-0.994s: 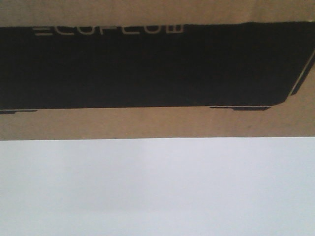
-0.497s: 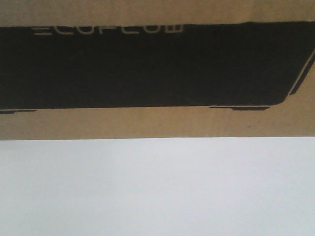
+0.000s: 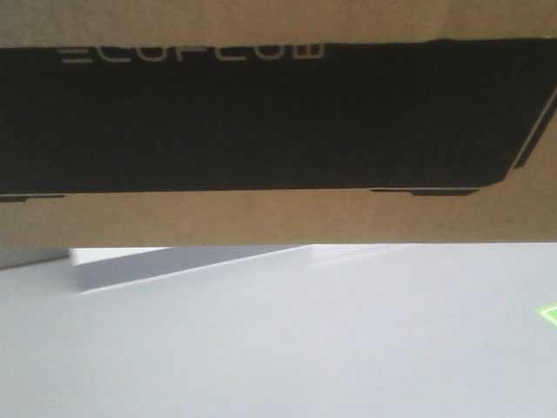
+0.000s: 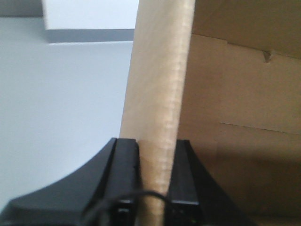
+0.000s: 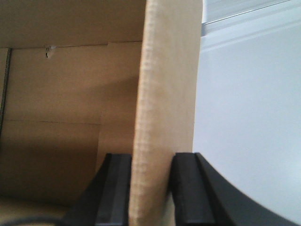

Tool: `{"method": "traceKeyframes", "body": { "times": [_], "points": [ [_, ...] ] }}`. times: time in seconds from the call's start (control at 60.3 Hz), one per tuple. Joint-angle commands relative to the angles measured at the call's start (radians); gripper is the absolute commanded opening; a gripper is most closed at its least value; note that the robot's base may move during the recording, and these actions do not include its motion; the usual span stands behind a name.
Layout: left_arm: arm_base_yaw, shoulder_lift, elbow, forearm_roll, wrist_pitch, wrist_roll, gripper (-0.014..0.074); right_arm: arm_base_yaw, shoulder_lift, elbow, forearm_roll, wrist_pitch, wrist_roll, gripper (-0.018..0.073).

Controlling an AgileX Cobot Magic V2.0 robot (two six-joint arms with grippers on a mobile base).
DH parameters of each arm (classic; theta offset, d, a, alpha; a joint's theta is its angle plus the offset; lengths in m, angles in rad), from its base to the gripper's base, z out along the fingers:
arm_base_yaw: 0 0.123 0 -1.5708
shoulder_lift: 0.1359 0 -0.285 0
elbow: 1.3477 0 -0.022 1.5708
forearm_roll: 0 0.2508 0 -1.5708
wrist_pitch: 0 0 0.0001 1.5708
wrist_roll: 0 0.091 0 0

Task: Grab box from left shelf to table start
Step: 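Carry the box with both grippers while driving toward the white table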

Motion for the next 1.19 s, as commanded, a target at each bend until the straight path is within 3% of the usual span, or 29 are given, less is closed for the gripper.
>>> {"method": "traceKeyframes", "body": {
  "times": [0.0,1.177],
  "points": [
    [0.002,-0.011,-0.038,0.055,-0.168,-0.041,-0.0085,-0.01,0.003,-0.029,-0.109,-0.121,-0.005,0.0026],
    [0.002,-0.011,-0.038,0.055,-0.168,-0.041,-0.0085,-0.01,0.003,-0.029,-0.109,-0.122,-0.005,0.0026]
  ]
}}
